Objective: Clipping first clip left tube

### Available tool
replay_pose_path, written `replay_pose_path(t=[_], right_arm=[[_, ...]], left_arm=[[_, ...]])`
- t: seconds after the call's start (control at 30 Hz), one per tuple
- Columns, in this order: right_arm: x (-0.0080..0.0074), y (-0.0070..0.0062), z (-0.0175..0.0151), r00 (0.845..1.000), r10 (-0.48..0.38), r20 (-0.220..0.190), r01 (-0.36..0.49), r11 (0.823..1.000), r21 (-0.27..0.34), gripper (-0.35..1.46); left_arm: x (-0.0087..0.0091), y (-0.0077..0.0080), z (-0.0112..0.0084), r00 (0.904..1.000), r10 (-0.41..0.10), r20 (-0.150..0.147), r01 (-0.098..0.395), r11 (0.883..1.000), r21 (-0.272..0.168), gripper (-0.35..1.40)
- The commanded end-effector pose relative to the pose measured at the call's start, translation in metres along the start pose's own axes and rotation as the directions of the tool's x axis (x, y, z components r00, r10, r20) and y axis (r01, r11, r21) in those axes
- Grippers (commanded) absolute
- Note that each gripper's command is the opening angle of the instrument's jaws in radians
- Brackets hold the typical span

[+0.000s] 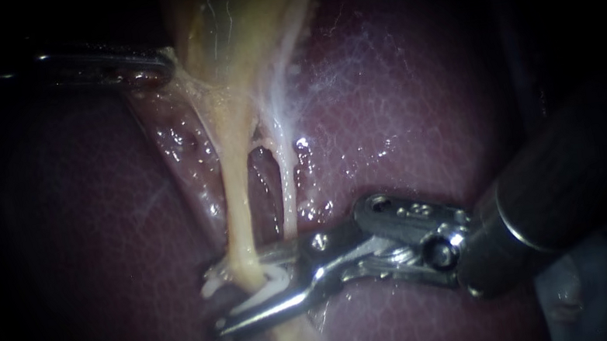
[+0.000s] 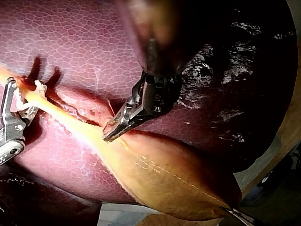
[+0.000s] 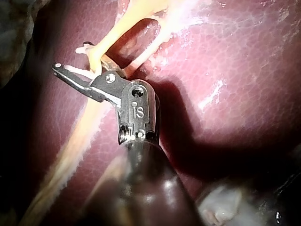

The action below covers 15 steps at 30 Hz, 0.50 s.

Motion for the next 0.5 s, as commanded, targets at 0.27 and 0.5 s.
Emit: replay_pose_path(t=[0.27,0.5], right_arm=[[-0.0001,-0.0001,-0.0001,0.999,0.002,0.038,-0.001,0.999,-0.033,0.38],[-0.0001,-0.0001,-0.0001,0.999,0.002,0.038,-0.001,0.999,-0.033,0.28]], left_arm=[[0.0000,0.0000,0.0000,1.0000,0.000,0.000,0.000,1.000,0.000,-0.35],[0.0000,0.0000,0.0000,1.0000,0.000,0.000,0.000,1.000,0.000,-0.35]])
